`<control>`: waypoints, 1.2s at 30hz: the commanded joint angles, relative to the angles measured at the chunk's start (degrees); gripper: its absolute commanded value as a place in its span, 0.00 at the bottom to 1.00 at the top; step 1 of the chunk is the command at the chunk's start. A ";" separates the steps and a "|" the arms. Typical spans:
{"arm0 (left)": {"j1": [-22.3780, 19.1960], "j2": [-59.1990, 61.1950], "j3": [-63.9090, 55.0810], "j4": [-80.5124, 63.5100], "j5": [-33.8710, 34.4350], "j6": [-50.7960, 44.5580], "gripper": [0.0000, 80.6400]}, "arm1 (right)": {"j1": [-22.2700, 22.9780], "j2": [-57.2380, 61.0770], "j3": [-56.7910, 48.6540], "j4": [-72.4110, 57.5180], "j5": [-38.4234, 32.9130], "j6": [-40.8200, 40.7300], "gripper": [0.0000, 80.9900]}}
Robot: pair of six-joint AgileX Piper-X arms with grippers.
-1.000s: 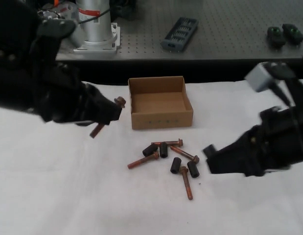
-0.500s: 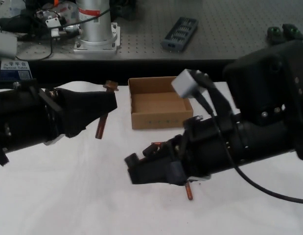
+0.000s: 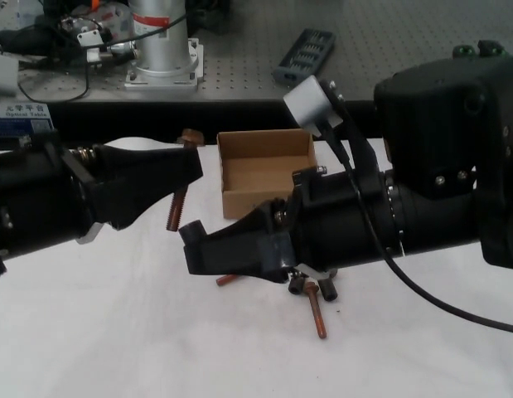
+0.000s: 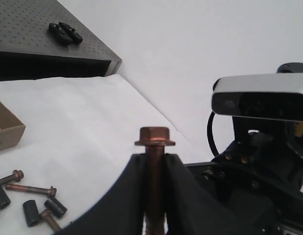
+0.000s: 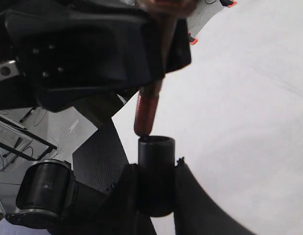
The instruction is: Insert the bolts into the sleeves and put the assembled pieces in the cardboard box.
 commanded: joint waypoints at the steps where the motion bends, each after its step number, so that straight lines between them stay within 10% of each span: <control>1: 0.15 -0.66 -0.22 -2.42 1.52 -1.35 0.01 | 0.09 -0.07 -0.25 -1.91 -1.01 0.73 0.04; 36: 0.15 -0.66 -0.22 -3.34 -0.90 -0.05 0.01 | 0.09 -0.07 -0.25 -3.28 -5.30 1.47 0.04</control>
